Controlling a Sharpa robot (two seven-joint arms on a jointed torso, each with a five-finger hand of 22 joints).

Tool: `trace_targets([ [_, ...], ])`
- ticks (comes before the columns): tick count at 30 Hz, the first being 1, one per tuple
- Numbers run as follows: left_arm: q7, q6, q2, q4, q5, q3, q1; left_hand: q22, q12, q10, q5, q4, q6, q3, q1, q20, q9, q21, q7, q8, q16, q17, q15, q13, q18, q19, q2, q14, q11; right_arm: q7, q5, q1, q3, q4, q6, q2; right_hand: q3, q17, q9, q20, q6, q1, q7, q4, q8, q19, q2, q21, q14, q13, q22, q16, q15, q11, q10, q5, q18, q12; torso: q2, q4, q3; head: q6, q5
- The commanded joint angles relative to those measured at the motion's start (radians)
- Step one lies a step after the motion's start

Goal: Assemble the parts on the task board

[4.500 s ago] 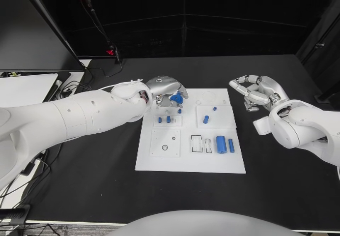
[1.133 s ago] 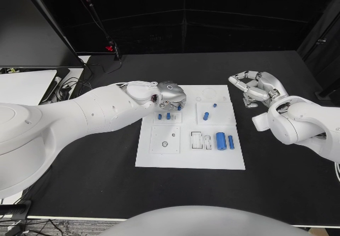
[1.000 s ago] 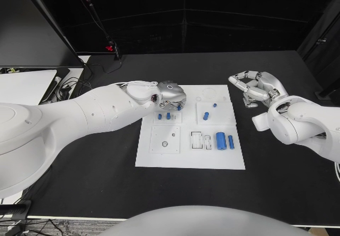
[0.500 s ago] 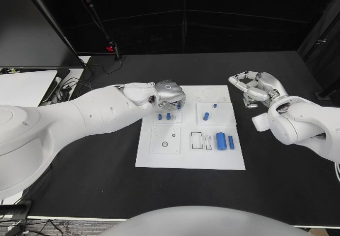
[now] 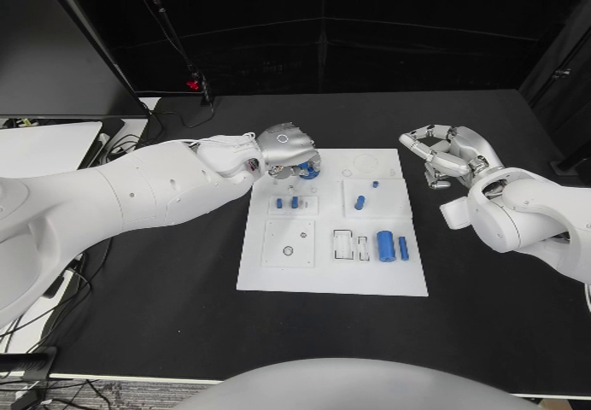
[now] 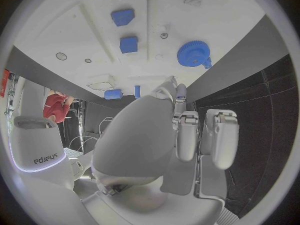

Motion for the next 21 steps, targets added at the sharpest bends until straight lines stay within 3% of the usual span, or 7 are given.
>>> trace_targets([
  [1, -0.014, -0.008, -0.020, 0.019, -0.004, 0.000, 0.006, 0.263, -0.008, 0.008, 0.003, 0.001, 0.021, 0.007, -0.006, -0.004, 0.002, 0.003, 0.012, -0.004, 0.001, 0.263, 0.008, -0.002, -0.014, 0.104, 0.008, 0.103, 0.002, 0.002, 0.002, 0.001, 0.001, 0.001, 0.008, -0.001, -0.007, 0.263, -0.002, 0.003, -0.004, 0.000, 0.068, 0.000, 0.004, -0.004, 0.007, -0.006, 0.106, 0.263, 0.198, 0.002, 0.006, 0.007, 0.102, 0.006, 0.018, 0.002, 0.001, -0.0006, -0.0008, -0.001, 0.002],
  [6, -0.028, 0.018, -0.058, 0.055, -0.004, 0.000, 0.008, 0.263, -0.019, 0.007, 0.004, 0.000, 0.017, 0.012, -0.008, -0.004, 0.000, 0.003, 0.012, -0.011, 0.001, 0.263, 0.009, -0.002, -0.014, 0.104, 0.006, 0.103, 0.003, 0.002, 0.002, 0.001, 0.001, 0.001, 0.008, 0.000, -0.008, 0.263, -0.002, 0.003, -0.005, 0.001, 0.068, 0.000, 0.004, -0.004, 0.007, -0.005, 0.106, 0.263, 0.198, 0.002, 0.006, 0.007, 0.102, 0.008, 0.018, 0.002, 0.001, -0.0021, -0.0012, -0.001, 0.007],
  [10, -0.037, 0.041, -0.083, 0.079, -0.004, 0.000, 0.010, 0.263, -0.023, 0.007, 0.003, 0.001, 0.016, 0.013, -0.010, -0.004, 0.000, 0.003, 0.012, -0.013, 0.001, 0.263, 0.010, -0.002, -0.014, 0.104, 0.006, 0.103, 0.003, 0.002, 0.002, 0.001, 0.001, 0.001, 0.008, 0.000, -0.008, 0.263, -0.002, 0.003, -0.005, 0.001, 0.068, -0.001, 0.004, -0.004, 0.007, -0.005, 0.106, 0.263, 0.198, 0.002, 0.006, 0.007, 0.102, 0.008, 0.018, 0.002, 0.001, 0.0003, -0.0008, -0.001, 0.007],
  [12, -0.042, 0.050, -0.093, 0.088, -0.004, 0.000, 0.010, 0.263, -0.024, 0.007, 0.003, 0.001, 0.016, 0.013, -0.011, -0.003, 0.000, 0.003, 0.012, -0.013, 0.001, 0.263, 0.010, -0.002, -0.014, 0.104, 0.006, 0.103, 0.004, 0.002, 0.001, 0.000, 0.001, 0.001, 0.008, 0.000, -0.009, 0.263, -0.004, 0.003, -0.007, 0.011, 0.068, -0.003, 0.005, -0.004, 0.003, -0.006, 0.106, 0.263, 0.198, 0.002, 0.006, 0.007, 0.102, 0.012, 0.018, 0.002, 0.001, -0.0022, -0.0012, -0.002, 0.010],
  [21, -0.055, 0.095, -0.106, 0.096, -0.004, 0.000, 0.011, 0.263, -0.040, 0.004, 0.003, 0.000, 0.009, 0.021, -0.013, -0.003, -0.003, 0.003, 0.012, -0.022, 0.001, 0.263, 0.011, -0.002, -0.014, 0.104, 0.004, 0.103, 0.005, 0.001, 0.001, 0.000, 0.001, 0.002, 0.007, -0.002, -0.009, 0.263, -0.006, 0.003, -0.008, 0.025, 0.068, -0.006, 0.007, -0.004, -0.001, -0.006, 0.106, 0.263, 0.198, 0.002, 0.006, 0.007, 0.102, 0.013, 0.019, 0.002, 0.001, -0.0027, -0.0014, -0.005, 0.012],
])
